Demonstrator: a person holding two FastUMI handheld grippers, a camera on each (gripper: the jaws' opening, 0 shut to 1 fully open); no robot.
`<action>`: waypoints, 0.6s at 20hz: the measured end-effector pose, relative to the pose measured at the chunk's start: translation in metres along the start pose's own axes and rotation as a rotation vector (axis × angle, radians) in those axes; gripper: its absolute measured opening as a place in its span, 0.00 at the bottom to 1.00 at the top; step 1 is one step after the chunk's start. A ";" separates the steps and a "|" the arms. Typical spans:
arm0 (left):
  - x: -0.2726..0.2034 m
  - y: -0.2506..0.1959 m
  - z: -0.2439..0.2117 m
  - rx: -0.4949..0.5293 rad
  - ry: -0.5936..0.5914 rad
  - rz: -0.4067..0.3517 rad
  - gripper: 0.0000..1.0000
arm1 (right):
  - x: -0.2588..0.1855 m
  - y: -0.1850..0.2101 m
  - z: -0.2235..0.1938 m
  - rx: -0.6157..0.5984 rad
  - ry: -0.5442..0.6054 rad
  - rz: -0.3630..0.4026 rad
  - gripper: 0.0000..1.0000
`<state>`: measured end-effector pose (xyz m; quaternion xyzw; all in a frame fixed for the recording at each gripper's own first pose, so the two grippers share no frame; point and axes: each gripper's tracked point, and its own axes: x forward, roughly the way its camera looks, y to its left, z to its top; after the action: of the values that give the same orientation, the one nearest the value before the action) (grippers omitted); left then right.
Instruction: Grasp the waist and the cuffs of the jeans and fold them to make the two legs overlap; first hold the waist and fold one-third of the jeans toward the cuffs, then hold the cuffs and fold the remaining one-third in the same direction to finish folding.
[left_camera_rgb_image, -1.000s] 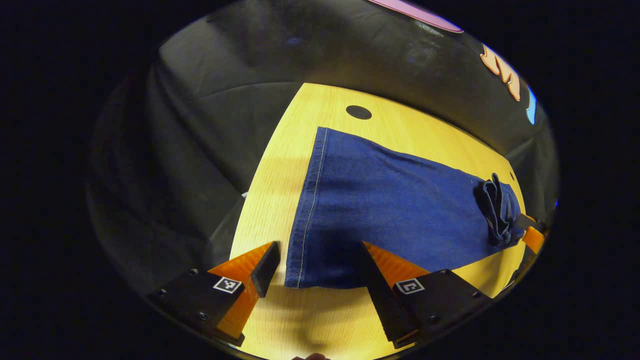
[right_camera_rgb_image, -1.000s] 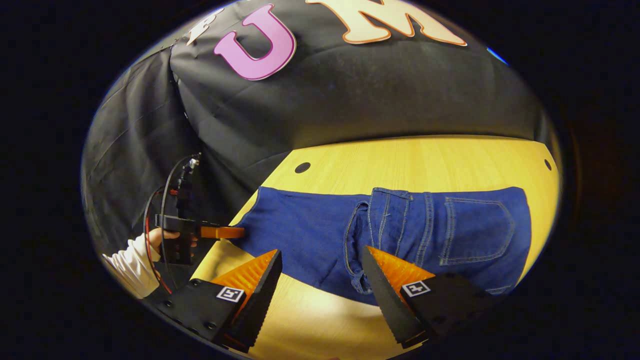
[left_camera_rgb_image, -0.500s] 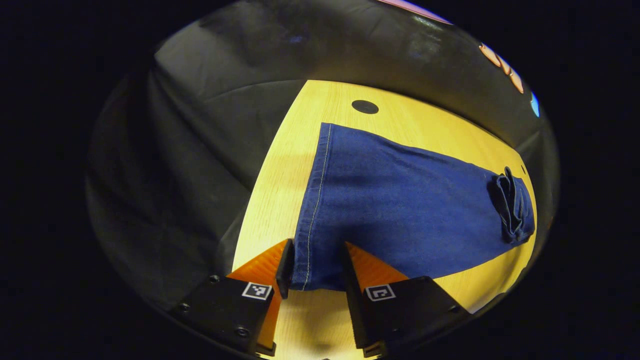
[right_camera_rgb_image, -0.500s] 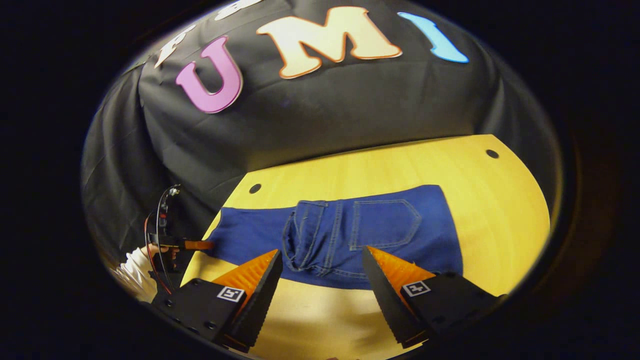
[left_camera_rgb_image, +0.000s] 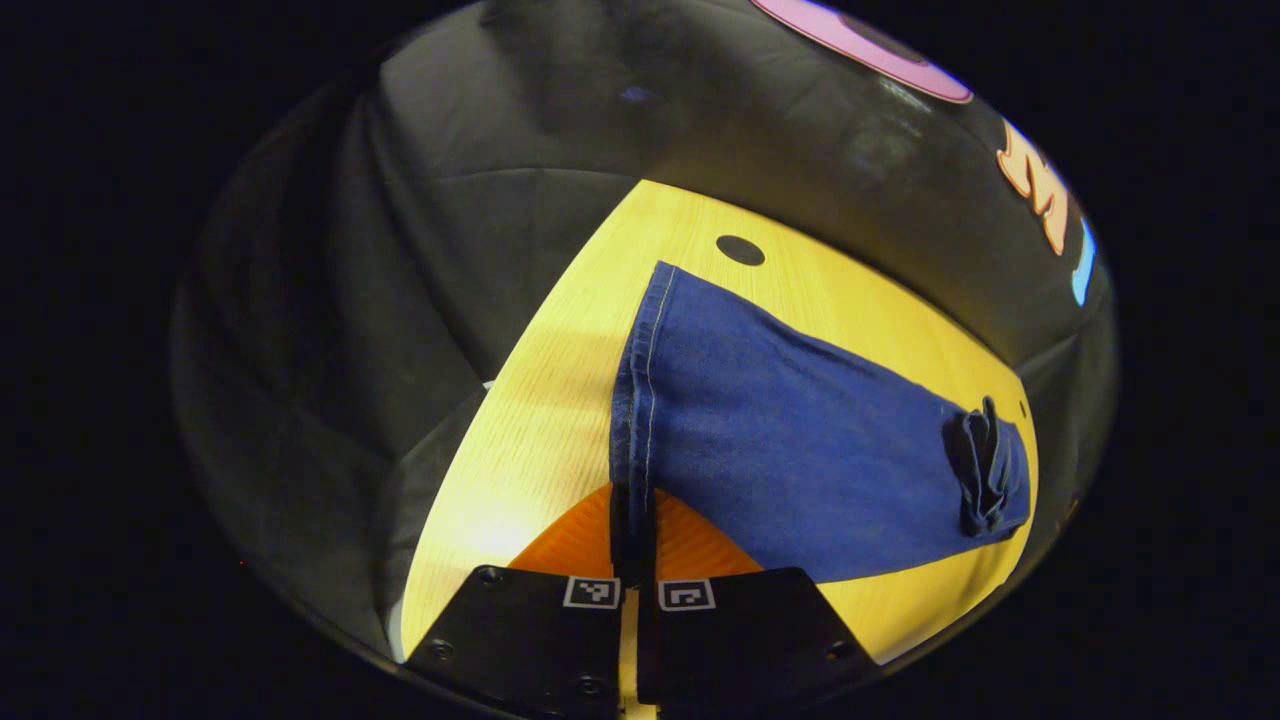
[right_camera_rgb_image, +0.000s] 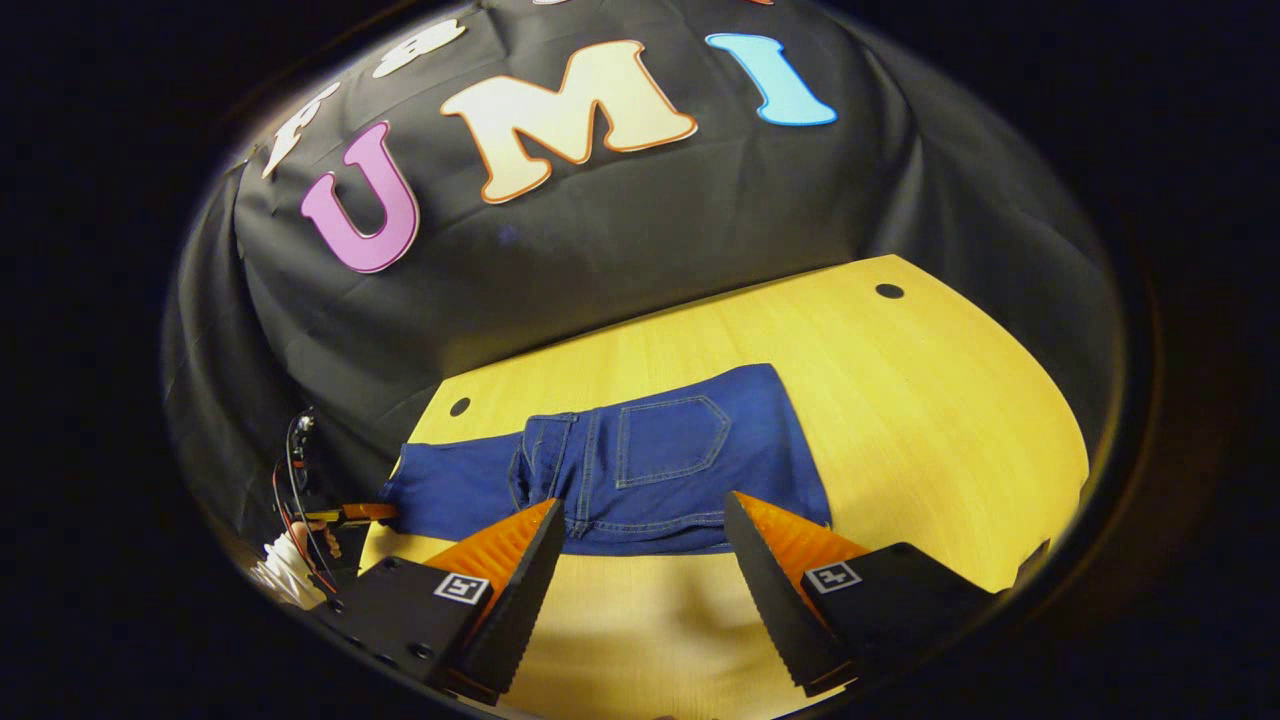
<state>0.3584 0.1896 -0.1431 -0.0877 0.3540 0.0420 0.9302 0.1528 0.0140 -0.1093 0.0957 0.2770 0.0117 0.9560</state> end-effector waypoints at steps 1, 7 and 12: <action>-0.003 -0.001 0.002 -0.017 -0.007 0.003 0.00 | -0.003 -0.006 0.002 0.010 -0.009 -0.007 0.98; -0.040 -0.047 0.033 -0.060 -0.065 -0.040 0.00 | -0.023 -0.030 0.011 0.034 -0.032 0.000 0.98; -0.072 -0.130 0.045 -0.006 -0.115 -0.079 0.00 | -0.028 -0.069 0.021 0.003 -0.015 0.046 0.94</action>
<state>0.3523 0.0700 -0.0447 -0.1017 0.2959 0.0113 0.9497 0.1381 -0.0598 -0.0906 0.1034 0.2677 0.0325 0.9574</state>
